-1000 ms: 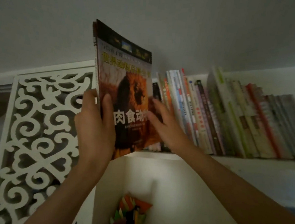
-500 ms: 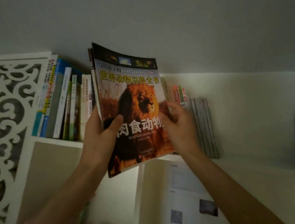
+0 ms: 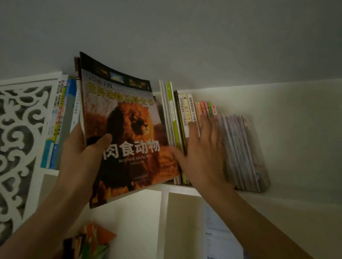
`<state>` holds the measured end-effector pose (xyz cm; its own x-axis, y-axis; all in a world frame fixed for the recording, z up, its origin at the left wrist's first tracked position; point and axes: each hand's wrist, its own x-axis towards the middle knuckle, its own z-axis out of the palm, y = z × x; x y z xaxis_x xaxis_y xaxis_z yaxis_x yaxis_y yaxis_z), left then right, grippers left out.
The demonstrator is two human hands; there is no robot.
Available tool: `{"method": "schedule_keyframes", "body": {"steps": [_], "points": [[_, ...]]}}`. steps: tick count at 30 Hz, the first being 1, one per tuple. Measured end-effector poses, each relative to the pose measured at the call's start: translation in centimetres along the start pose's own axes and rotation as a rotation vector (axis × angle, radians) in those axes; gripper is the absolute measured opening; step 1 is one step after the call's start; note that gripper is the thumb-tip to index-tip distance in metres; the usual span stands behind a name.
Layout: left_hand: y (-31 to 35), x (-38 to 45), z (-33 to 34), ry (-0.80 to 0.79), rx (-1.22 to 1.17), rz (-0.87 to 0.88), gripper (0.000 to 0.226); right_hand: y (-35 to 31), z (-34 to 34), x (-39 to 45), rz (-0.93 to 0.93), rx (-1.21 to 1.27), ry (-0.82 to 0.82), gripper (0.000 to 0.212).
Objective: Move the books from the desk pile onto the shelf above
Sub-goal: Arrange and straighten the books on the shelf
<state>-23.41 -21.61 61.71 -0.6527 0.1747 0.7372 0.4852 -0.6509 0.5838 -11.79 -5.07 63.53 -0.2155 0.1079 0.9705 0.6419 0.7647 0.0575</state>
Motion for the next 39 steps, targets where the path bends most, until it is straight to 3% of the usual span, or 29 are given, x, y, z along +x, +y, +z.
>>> {"method": "schedule_keyframes", "body": {"steps": [6, 16, 23, 32, 36, 39], "points": [[-0.3, 2.1, -2.9, -0.042, 0.041, 0.001, 0.044, -2.1, 2.6, 0.8, 0.022, 0.045, -0.028, 0.072], [-1.3, 2.9, -1.4, -0.118, -0.060, -0.019, 0.032, -1.5, 3.5, 0.8, 0.099, 0.057, 0.017, 0.066], [-0.8, 2.5, 1.9, -0.178, -0.079, 0.004, 0.027, -0.1, 2.6, 0.4, 0.133, 0.179, 0.078, 0.060], [-2.0, 4.7, 8.3, -0.159, 0.005, 0.083, 0.045, 0.3, 2.7, 0.3, 0.110, 0.199, 0.079, 0.062], [-4.0, 4.3, 11.2, -0.180, 0.169, 0.181, 0.038, 0.6, 2.8, 0.3, 0.091, 0.205, 0.086, 0.065], [-5.5, 4.3, 12.3, -0.162, 0.232, 0.158, 0.038, 0.8, 2.8, 0.4, 0.075, 0.199, 0.087, 0.062]]}}
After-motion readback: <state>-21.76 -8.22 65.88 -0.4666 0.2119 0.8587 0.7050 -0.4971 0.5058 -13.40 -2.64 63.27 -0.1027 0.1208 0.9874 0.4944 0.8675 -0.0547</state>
